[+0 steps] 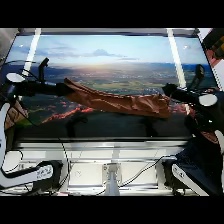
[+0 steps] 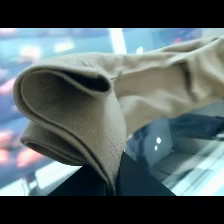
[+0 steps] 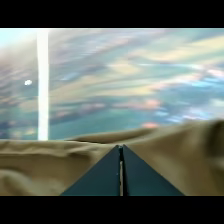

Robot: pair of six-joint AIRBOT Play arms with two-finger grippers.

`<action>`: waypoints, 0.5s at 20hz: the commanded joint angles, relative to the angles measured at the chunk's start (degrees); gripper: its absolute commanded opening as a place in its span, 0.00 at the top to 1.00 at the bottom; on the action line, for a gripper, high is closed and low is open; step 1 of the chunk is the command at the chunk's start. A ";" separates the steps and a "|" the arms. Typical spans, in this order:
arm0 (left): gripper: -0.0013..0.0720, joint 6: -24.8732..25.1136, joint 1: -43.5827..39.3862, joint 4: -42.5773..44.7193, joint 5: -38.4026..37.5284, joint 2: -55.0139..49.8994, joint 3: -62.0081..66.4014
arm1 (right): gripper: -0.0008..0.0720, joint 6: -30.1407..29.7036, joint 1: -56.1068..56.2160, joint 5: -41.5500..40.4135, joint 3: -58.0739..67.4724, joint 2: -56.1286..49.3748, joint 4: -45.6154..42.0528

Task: Fold the clothes and pants, and hang the long-sleeved shirts on hangers.

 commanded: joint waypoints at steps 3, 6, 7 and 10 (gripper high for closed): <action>0.96 -6.38 -3.54 -6.95 -0.24 9.75 0.63 | 0.97 6.19 18.18 -4.04 8.55 -13.03 0.31; 0.96 -6.34 -5.11 -9.68 -0.15 13.73 0.63 | 0.97 9.31 25.44 -2.27 15.34 -23.87 0.26; 0.96 -6.36 -5.44 -9.75 -0.15 14.43 0.63 | 0.97 10.86 27.34 -0.28 17.49 -27.30 0.28; 0.96 -6.58 -6.73 -9.68 0.59 14.84 0.61 | 0.97 12.37 32.83 4.20 22.34 -34.23 0.31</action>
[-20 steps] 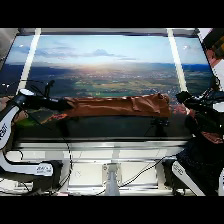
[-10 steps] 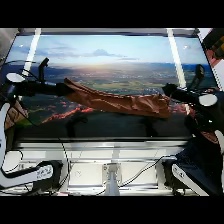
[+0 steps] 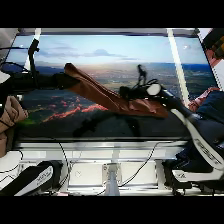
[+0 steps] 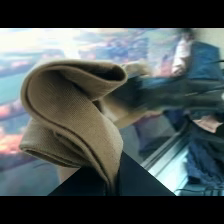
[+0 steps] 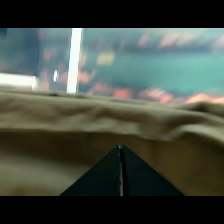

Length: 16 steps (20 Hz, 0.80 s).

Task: Fold the clothes and pants, and hang the long-sleeved shirts on hangers.

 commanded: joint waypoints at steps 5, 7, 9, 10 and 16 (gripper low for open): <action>0.96 -0.46 -6.54 -0.59 4.55 -1.01 -0.02 | 0.97 2.43 10.19 4.37 8.90 -8.31 -0.70; 0.96 -0.44 -9.51 -0.59 7.41 -3.13 -0.04 | 0.97 2.43 9.11 7.37 9.20 -8.28 -3.04; 0.96 -0.42 -12.50 -0.61 10.60 -5.20 -0.04 | 0.97 2.47 6.78 12.39 9.20 -8.26 -8.76; 0.96 -0.42 -14.25 -0.61 12.72 -6.21 -0.04 | 0.97 2.62 4.90 14.86 9.18 -8.17 -11.65; 0.96 -0.44 -25.94 -5.90 28.02 -11.89 0.00 | 0.97 5.75 -14.45 16.81 9.20 1.22 -17.07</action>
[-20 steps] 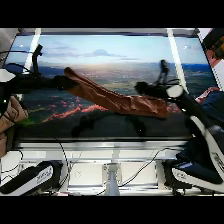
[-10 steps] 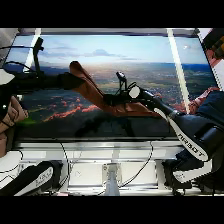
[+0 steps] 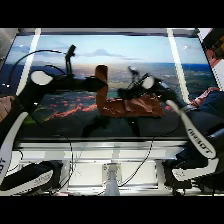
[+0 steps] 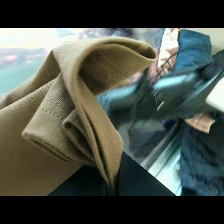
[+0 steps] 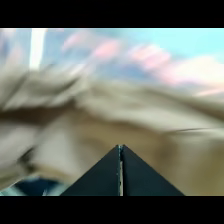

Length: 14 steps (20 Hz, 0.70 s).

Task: Fold the clothes and pants, and hang the long-sleeved shirts on hangers.

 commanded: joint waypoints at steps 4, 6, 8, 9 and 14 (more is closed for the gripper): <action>0.96 0.46 -13.16 -7.43 17.42 -6.36 2.16 | 0.97 1.25 -23.12 4.72 0.09 12.87 -4.55; 0.96 0.46 -17.42 -7.41 18.69 -9.25 6.19 | 0.97 1.07 -28.61 5.42 0.09 16.28 -5.20; 0.96 0.46 -21.49 -7.39 20.79 -13.05 10.75 | 0.97 1.07 -32.57 6.19 0.09 18.80 -5.62; 0.96 0.46 -23.47 -7.39 23.52 -15.13 12.46 | 0.97 1.07 -34.03 6.88 0.09 19.76 -5.75; 0.96 0.42 -29.64 -8.66 30.42 -24.06 14.60 | 0.97 -1.66 -36.28 9.68 0.09 21.00 -6.78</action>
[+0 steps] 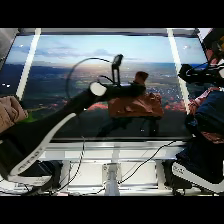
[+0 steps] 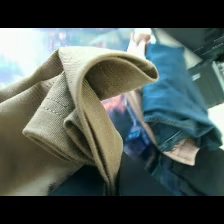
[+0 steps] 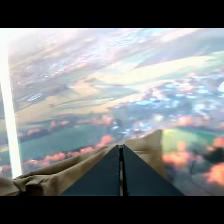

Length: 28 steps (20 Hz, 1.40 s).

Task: Fold the clothes and pants, and hang the long-sleeved shirts on hangers.

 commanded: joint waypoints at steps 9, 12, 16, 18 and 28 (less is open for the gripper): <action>0.02 0.02 -6.60 -11.02 1.97 -9.44 2.10 | 0.97 -4.17 -1.88 2.08 -0.31 1.03 -7.98; 0.02 0.02 -4.35 -10.99 -0.15 -8.85 2.08 | 0.54 -12.66 -1.88 4.09 -2.29 0.42 -12.26; 0.02 0.00 0.44 -11.04 -7.02 -7.30 2.10 | 0.46 -14.99 -1.92 12.09 -3.63 -5.27 -15.13; 0.02 0.00 2.67 -11.04 -11.82 -7.13 2.08 | 0.46 -15.72 -1.92 14.91 -3.63 -9.38 -13.46; 0.02 0.00 5.46 -11.02 -17.90 -7.15 2.08 | 0.44 -24.26 -1.88 15.34 -2.99 -20.09 0.94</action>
